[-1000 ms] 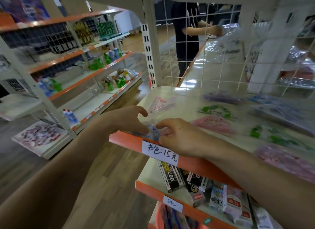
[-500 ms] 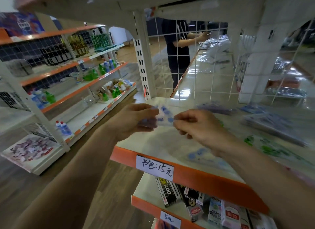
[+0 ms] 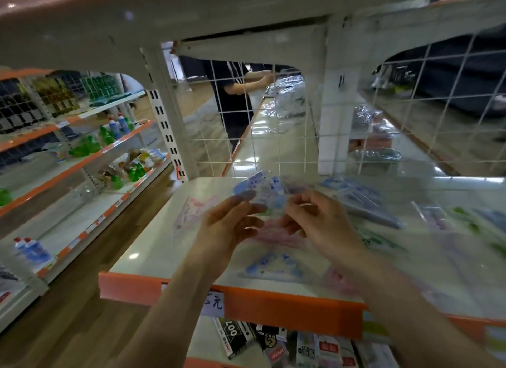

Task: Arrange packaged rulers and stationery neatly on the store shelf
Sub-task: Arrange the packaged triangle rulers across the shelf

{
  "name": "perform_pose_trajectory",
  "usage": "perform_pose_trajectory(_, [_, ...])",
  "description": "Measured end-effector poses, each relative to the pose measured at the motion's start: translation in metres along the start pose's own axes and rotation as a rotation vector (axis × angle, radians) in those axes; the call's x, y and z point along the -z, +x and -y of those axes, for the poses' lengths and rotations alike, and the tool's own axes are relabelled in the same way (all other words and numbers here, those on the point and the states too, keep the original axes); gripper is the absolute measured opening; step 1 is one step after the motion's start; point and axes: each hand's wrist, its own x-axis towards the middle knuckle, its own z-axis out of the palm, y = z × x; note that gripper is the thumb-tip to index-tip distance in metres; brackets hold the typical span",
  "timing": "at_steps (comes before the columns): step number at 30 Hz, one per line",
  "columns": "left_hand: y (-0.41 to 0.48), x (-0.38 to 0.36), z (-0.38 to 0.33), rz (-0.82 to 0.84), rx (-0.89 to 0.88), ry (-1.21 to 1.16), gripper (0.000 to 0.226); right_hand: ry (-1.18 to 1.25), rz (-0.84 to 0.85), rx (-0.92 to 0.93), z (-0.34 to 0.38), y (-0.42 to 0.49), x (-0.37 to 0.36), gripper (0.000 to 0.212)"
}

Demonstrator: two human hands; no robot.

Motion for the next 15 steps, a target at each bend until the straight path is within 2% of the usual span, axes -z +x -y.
perform_pose_trajectory(4, [-0.004, 0.002, 0.002, -0.043, 0.013, -0.007, 0.021, -0.058, -0.024, 0.005, -0.006, -0.003, -0.004, 0.01])
perform_pose_trajectory(7, [-0.005, 0.003, 0.002, -0.081, -0.016, 0.013, 0.017, -0.199, -0.14, 0.052, -0.012, -0.004, -0.006, 0.01])
perform_pose_trajectory(11, [-0.005, 0.006, 0.002, -0.141, -0.053, -0.015, 0.017, -0.044, -0.369, 0.042, -0.013, -0.002, 0.006, 0.014])
perform_pose_trajectory(15, [-0.002, 0.009, 0.004, -0.205, -0.078, -0.045, 0.014, 0.058, -0.429, 0.029, -0.005, -0.002, 0.022, 0.016])
